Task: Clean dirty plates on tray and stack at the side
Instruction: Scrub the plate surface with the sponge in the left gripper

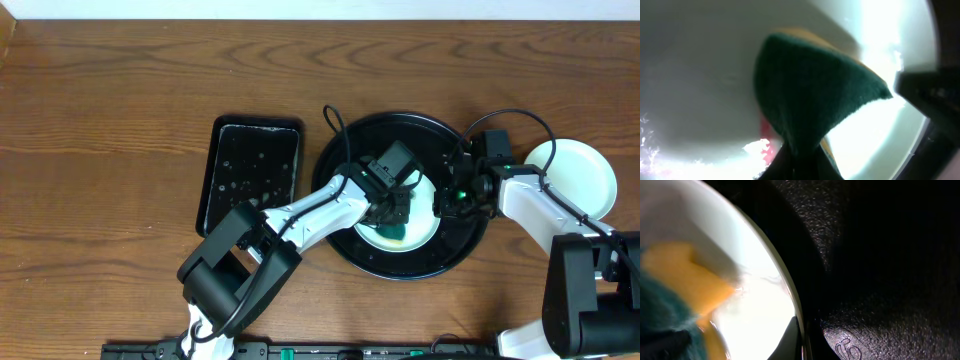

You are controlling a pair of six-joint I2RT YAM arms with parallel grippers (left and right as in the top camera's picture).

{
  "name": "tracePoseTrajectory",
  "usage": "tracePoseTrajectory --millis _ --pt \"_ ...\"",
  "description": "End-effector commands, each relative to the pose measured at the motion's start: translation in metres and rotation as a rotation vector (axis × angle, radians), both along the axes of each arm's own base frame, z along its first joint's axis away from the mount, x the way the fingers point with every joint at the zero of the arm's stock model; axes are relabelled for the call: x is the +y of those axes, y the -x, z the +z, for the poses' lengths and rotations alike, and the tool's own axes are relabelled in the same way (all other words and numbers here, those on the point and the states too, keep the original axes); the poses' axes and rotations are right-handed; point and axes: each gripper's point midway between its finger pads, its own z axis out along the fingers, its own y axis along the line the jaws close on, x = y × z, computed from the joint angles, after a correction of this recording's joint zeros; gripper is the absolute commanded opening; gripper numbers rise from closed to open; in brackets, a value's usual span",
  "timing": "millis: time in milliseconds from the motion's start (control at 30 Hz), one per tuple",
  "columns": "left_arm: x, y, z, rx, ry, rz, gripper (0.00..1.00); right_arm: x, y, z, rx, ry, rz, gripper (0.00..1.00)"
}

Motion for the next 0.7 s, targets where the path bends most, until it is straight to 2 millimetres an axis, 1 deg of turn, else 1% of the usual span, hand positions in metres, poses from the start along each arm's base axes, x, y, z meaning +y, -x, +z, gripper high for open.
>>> tracePoseTrajectory --millis 0,67,167,233,300,367,433,500,567,667 --pt "0.096 -0.021 -0.034 -0.116 -0.458 0.125 0.07 0.0 0.007 -0.008 0.041 0.007 -0.002 0.01" --pt "0.119 -0.027 -0.022 -0.156 -0.581 0.14 0.08 0.0 0.007 -0.008 0.036 0.01 0.015 0.01" --pt "0.142 -0.036 -0.008 -0.204 -0.701 0.152 0.07 0.0 0.007 -0.008 0.034 0.01 0.017 0.01" --pt "0.147 -0.039 -0.006 -0.21 -0.715 0.163 0.07 0.0 0.007 -0.008 0.034 0.01 0.018 0.01" --pt "0.144 -0.039 -0.008 -0.194 -0.689 0.168 0.08 0.0 0.007 -0.008 0.035 0.01 0.017 0.01" --pt "0.129 -0.036 -0.014 -0.155 -0.606 0.164 0.07 0.0 0.007 -0.008 0.035 0.01 0.017 0.01" --pt "0.103 -0.029 -0.02 -0.088 -0.471 0.15 0.08 0.0 0.007 -0.008 0.034 0.01 0.017 0.01" --pt "0.067 -0.021 -0.022 -0.006 -0.292 0.12 0.07 0.0 0.007 -0.008 0.034 0.01 0.017 0.01" --pt "0.034 -0.014 -0.018 0.05 -0.13 0.08 0.07 0.0 0.007 -0.008 0.035 0.01 0.017 0.01" --pt "-0.006 -0.007 -0.01 0.087 0.044 0.018 0.07 0.0 0.007 -0.008 0.034 0.01 0.017 0.01"
